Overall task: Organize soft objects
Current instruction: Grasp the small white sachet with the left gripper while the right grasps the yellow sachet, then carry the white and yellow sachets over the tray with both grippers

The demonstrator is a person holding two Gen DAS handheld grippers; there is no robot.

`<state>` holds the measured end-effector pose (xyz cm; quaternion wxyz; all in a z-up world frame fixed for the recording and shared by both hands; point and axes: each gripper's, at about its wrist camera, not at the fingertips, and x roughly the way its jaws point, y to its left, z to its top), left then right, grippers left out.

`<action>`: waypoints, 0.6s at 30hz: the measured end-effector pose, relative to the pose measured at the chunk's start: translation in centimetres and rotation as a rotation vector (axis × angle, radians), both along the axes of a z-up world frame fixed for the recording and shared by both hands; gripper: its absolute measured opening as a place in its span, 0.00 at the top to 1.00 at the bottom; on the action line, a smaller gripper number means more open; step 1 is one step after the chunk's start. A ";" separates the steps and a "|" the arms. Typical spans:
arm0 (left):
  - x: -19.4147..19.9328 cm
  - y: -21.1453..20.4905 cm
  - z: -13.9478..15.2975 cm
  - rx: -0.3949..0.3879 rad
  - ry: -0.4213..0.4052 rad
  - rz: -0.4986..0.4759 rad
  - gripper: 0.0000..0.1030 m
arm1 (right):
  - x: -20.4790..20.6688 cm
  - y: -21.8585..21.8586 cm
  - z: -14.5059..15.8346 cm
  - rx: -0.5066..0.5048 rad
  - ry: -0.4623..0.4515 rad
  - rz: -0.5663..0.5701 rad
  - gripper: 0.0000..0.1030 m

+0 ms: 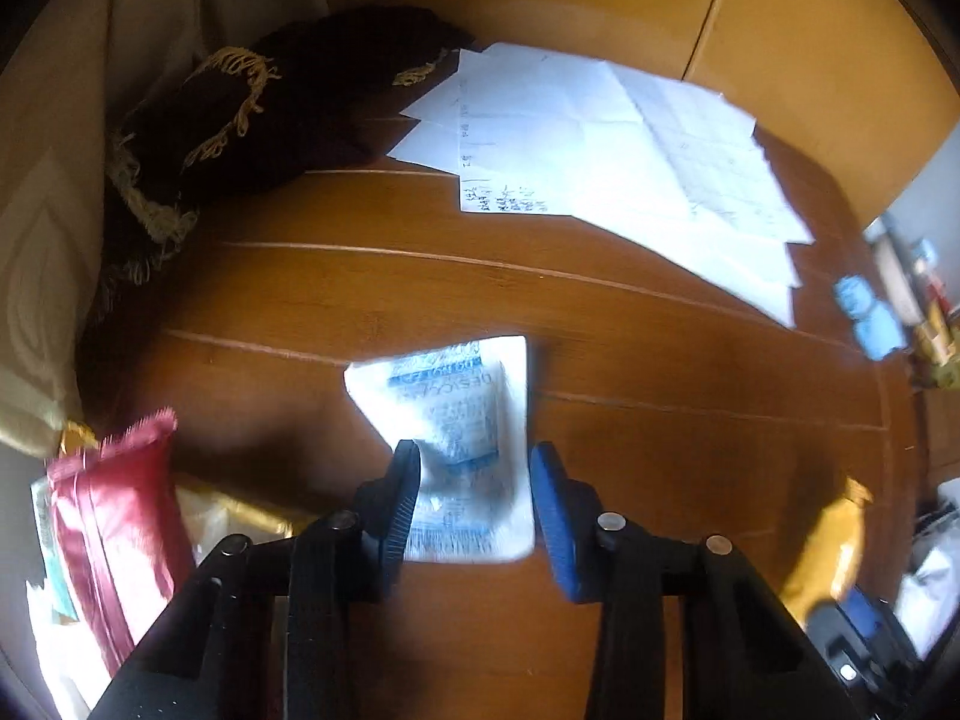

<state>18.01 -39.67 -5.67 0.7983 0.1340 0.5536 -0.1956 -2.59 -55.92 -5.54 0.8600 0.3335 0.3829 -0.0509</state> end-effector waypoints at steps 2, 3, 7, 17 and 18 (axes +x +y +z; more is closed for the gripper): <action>0.2 -0.2 -0.5 0.036 -0.032 0.012 0.77 | 0.0 0.0 -0.1 0.024 -0.002 0.007 0.57; 0.2 -0.2 -0.5 0.034 -0.036 0.012 0.79 | 0.1 0.1 -0.1 0.030 -0.004 0.018 0.57; -0.7 0.4 0.7 0.002 -0.032 0.001 0.88 | 0.1 0.8 0.3 0.013 -0.018 0.038 0.57; -8.2 9.8 10.4 -0.323 -0.056 -0.061 0.89 | -0.1 1.7 0.5 -0.018 -0.057 0.074 0.57; -8.8 11.9 11.2 -0.349 -0.069 -0.046 0.89 | 0.0 2.1 0.5 -0.020 -0.065 0.093 0.57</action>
